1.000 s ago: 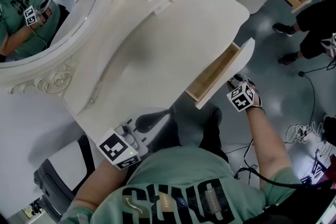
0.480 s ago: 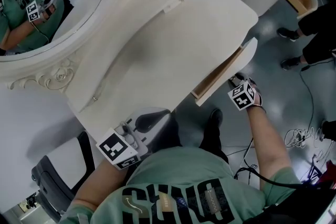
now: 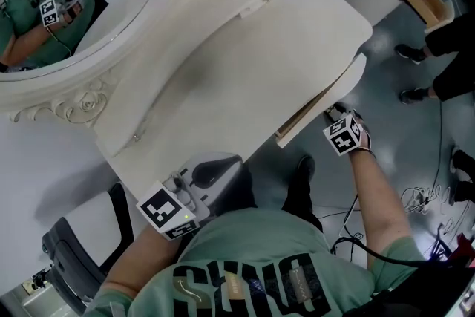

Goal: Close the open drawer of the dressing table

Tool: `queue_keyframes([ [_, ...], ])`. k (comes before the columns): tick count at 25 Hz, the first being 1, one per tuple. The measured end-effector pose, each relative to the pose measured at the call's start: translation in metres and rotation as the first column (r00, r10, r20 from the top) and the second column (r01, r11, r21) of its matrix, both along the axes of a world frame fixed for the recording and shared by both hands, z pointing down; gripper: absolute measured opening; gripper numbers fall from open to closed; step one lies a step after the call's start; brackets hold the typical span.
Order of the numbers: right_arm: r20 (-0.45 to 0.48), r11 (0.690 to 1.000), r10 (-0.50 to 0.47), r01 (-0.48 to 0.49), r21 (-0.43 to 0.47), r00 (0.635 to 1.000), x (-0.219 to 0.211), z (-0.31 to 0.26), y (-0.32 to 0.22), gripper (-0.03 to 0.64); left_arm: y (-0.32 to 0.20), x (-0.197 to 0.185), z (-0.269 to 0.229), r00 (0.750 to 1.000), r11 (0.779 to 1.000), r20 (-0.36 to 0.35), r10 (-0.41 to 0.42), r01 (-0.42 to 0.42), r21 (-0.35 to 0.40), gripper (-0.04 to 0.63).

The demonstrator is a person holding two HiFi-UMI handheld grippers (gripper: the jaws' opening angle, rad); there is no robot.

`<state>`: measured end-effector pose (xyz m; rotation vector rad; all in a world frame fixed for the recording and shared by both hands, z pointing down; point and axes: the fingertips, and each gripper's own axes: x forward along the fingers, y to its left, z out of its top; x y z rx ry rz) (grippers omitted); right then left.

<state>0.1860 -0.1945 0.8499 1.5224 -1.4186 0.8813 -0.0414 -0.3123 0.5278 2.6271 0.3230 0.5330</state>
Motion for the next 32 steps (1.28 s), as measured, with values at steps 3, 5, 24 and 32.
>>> queue_keyframes([
  [3, -0.001, 1.000, 0.000, 0.000, 0.003, 1.000, 0.001, 0.000, -0.003, 0.149, -0.002, -0.001, 0.001, 1.000, 1.000, -0.001, -0.004, 0.004, -0.001, -0.002],
  [5, -0.002, 1.000, 0.001, -0.001, 0.004, 1.000, 0.000, 0.000, -0.005, 0.149, -0.003, -0.003, 0.001, 1.000, 1.000, -0.001, -0.006, 0.006, -0.001, -0.002],
  [24, -0.005, 1.000, 0.003, -0.003, 0.006, 1.000, 0.000, 0.001, -0.026, 0.149, -0.015, -0.019, 0.004, 0.999, 0.999, -0.003, -0.041, 0.041, -0.009, -0.002],
  [32, -0.008, 1.000, 0.007, -0.007, 0.007, 1.000, 0.001, 0.000, -0.035, 0.149, -0.020, -0.027, 0.004, 0.998, 0.998, -0.004, -0.056, 0.056, -0.014, -0.002],
])
